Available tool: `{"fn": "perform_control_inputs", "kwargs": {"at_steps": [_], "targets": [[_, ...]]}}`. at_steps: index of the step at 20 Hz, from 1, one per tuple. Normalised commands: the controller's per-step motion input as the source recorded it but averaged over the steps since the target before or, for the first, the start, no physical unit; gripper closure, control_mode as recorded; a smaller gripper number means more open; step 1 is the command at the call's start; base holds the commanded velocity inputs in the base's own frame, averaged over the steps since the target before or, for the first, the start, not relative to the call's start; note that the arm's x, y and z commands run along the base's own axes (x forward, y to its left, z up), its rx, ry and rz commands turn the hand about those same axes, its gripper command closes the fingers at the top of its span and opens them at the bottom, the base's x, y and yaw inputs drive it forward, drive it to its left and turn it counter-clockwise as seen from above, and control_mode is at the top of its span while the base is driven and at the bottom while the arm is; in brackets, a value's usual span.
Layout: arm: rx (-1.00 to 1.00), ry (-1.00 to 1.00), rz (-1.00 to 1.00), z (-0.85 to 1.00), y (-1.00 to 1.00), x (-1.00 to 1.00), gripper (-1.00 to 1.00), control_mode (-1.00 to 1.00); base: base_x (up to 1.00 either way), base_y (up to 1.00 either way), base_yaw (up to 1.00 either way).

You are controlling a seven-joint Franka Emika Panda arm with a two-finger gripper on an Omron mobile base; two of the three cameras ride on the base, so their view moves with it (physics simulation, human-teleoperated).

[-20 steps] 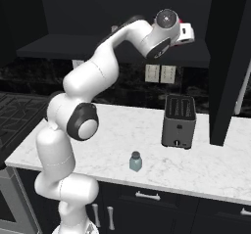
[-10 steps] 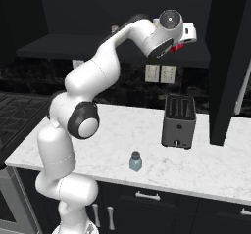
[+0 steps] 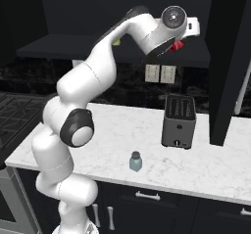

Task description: Put the shaker and condiment bottle from the counter next to their counterparts in the cabinet.

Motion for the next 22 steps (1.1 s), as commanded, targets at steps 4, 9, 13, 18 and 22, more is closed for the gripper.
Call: {"fn": "perform_control_inputs", "kwargs": {"at_steps": [4, 9, 13, 18, 22], "targets": [[-0.01, -0.18, 0.0, -0.09, 0.17, -1.0, -1.0, -1.0, 0.0, 0.0, 0.0], [-0.05, -0.31, 0.01, -0.69, 0.92, -1.0, -1.0, -1.0, 0.0, 0.0, 0.0], [-0.05, -0.32, 0.0, -0.88, 1.0, -1.0, -1.0, -1.0, 0.0, 0.0, 0.0], [-0.06, -0.28, -0.06, -0.83, 0.92, -1.0, -1.0, -1.0, 0.0, 0.0, 0.0], [-0.1, -0.05, -0.63, -0.75, 0.21, -0.78, -1.0, -1.0, 0.0, 0.0, 0.0]]}}
